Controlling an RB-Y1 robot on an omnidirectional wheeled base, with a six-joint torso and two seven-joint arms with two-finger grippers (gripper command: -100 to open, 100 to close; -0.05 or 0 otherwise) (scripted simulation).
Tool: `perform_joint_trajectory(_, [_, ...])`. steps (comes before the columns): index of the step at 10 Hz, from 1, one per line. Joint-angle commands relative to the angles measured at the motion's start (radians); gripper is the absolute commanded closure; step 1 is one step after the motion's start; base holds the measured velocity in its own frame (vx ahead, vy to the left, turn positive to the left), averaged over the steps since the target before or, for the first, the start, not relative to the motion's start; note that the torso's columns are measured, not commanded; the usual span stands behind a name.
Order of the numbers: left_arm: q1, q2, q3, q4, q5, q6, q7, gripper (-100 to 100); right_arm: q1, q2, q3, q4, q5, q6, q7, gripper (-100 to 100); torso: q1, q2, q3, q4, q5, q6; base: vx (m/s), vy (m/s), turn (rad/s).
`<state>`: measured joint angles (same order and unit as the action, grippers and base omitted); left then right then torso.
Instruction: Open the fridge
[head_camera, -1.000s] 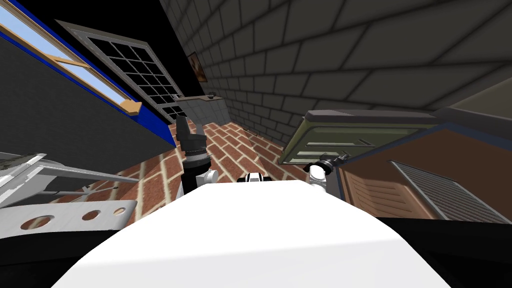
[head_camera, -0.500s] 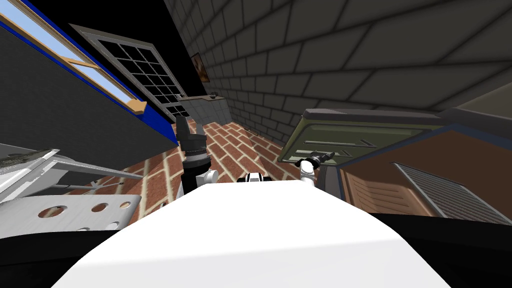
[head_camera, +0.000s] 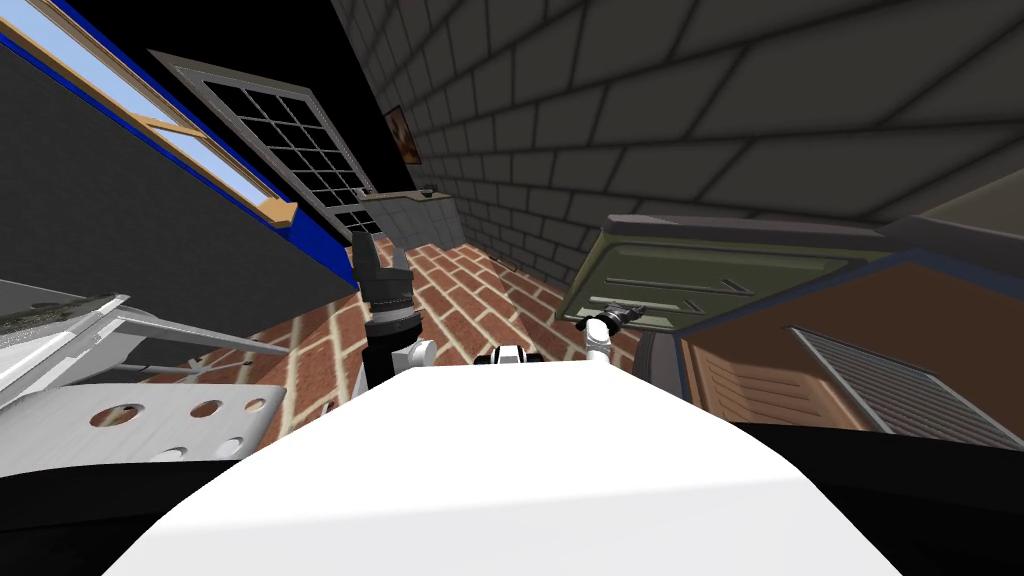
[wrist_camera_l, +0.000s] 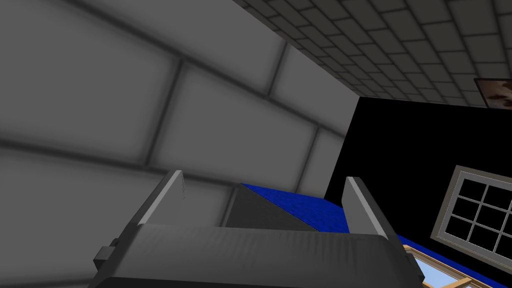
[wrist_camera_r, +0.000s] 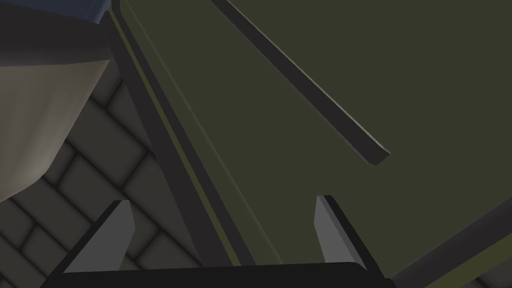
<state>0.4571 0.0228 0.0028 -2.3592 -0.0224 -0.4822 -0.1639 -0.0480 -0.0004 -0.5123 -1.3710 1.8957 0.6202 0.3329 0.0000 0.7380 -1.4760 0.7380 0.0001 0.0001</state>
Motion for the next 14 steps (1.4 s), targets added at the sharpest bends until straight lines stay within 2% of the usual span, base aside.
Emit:
perform_joint_trajectory(1, [0.0,0.0,0.0,0.0,0.0,0.0,0.0,0,-0.005,0.025,-0.003,-0.007,-0.006,-0.004,0.011,-100,0.0,0.0,0.0,0.0,0.0,0.0,0.0,0.0,0.0])
perform_joint_trajectory(2, [0.0,0.0,0.0,0.0,0.0,0.0,0.0,0,-0.025,0.022,-0.011,-0.009,-0.024,-0.019,0.042,-100,0.0,0.0,0.0,0.0,0.0,0.0,0.041,-0.062,-0.072])
perform_joint_trajectory(3, [0.0,0.0,0.0,0.0,0.0,0.0,0.0,0,-0.018,0.023,-0.007,-0.005,-0.015,-0.01,0.025,-100,-0.004,-0.002,-0.001,-0.001,-0.001,0.0,0.027,-0.041,-0.012])
perform_joint_trajectory(4, [0.0,0.0,0.0,0.0,0.0,0.0,0.0,0,-0.02,0.022,-0.007,-0.004,-0.017,-0.012,0.029,100,-0.001,-0.001,-0.001,-0.001,-0.001,0.0,0.004,-0.007,0.003])
perform_joint_trajectory(5, [0.0,0.0,0.0,0.0,0.0,0.0,0.0,0,-0.031,0.03,-0.028,-0.006,-0.019,0.007,0.044,100,0.002,0.001,0.001,0.0,0.0,0.0,0.166,0.019,-0.044])
perform_joint_trajectory(6, [0.0,0.0,0.0,0.0,0.0,0.0,0.0,0,-0.031,0.03,-0.028,-0.006,-0.019,0.007,0.044,100,0.003,-0.007,-0.004,-0.001,0.001,0.0,0.224,0.033,-0.021])
perform_joint_trajectory(7, [0.0,0.0,0.0,0.0,0.0,0.0,0.0,0,-0.047,0.029,-0.029,-0.007,-0.033,-0.004,0.068,-100,0.002,-0.008,-0.005,-0.002,0.001,0.0,0.084,0.024,-0.057])
perform_joint_trajectory(8, [0.0,0.0,0.0,0.0,0.0,0.0,0.0,0,-0.066,0.028,-0.034,-0.007,-0.048,-0.013,0.096,-100,0.0,0.002,0.0,0.0,0.0,0.0,-0.024,0.016,-0.108])
perform_joint_trajectory(9, [0.0,0.0,0.0,0.0,0.0,0.0,0.0,0,-0.066,0.028,-0.034,-0.007,-0.048,-0.013,0.096,-100,-0.001,0.009,0.005,0.002,0.0,0.0,-0.055,0.006,-0.03])
perform_joint_trajectory(12, [0.0,0.0,0.0,0.0,0.0,0.0,0.0,0,-0.122,0.024,-0.049,-0.008,-0.094,-0.04,0.179,-100,0.001,0.0,0.0,0.0,0.0,0.0,-0.044,0.015,-0.083])
perform_joint_trajectory(13, [0.0,0.0,0.0,0.0,0.0,0.0,0.0,0,-0.122,0.024,-0.049,-0.008,-0.094,-0.04,0.179,-100,0.001,-0.002,-0.001,-0.001,0.0,0.0,-0.02,0.019,-0.013])
perform_joint_trajectory(14, [0.0,0.0,0.0,0.0,0.0,0.0,0.0,0,-0.141,0.023,-0.054,-0.008,-0.109,-0.049,0.207,-100,0.0,-0.003,-0.002,-0.001,0.0,0.0,-0.009,0.015,-0.053])
